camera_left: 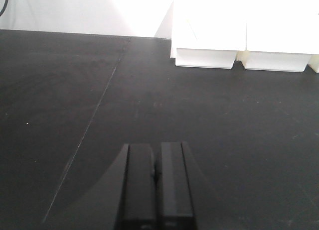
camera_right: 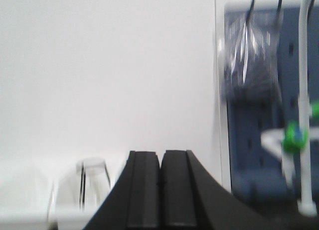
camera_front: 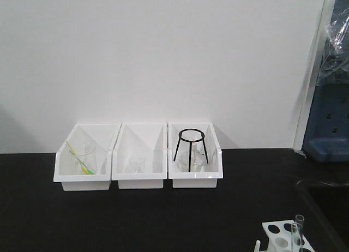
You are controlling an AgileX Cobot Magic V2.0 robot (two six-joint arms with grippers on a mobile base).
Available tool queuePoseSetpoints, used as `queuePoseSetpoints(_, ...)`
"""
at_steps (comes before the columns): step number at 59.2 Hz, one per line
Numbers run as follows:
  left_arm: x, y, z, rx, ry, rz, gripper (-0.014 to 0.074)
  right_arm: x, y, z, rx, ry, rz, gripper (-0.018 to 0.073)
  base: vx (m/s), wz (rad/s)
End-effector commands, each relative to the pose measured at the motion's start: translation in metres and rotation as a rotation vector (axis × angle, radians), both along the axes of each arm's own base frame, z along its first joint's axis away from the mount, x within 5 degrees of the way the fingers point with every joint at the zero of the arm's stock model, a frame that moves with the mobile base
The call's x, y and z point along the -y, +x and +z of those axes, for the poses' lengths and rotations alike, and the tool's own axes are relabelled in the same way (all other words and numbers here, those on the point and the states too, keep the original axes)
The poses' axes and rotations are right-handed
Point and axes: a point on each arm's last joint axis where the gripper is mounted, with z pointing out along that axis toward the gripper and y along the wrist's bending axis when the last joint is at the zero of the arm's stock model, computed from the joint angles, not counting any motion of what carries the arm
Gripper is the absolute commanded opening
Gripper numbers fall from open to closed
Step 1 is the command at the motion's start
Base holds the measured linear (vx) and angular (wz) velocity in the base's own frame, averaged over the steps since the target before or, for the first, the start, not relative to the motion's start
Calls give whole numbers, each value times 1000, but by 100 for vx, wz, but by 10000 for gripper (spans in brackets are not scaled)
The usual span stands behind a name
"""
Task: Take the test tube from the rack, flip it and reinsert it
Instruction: 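Move the right gripper down over the glass tubes in the rack, then grasp a clear glass test tube with the right gripper and lift it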
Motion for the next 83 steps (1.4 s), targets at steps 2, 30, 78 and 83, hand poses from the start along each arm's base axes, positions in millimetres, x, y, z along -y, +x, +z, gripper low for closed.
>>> queuePoseSetpoints(2,1,1,8,99,5,-9,-6,0,10,63,142,-42,-16,-9,0,0)
queuePoseSetpoints(30,1,1,8,99,5,-9,-6,-2,101,71,-29,-57,-5,43,0,0)
queuePoseSetpoints(78,1,1,8,99,5,-9,-6,-6,114,16,-253,21,54,664,0,0)
queuePoseSetpoints(83,1,1,8,99,5,-9,-6,-12,113,-17,-306,-10,116,629,0,0)
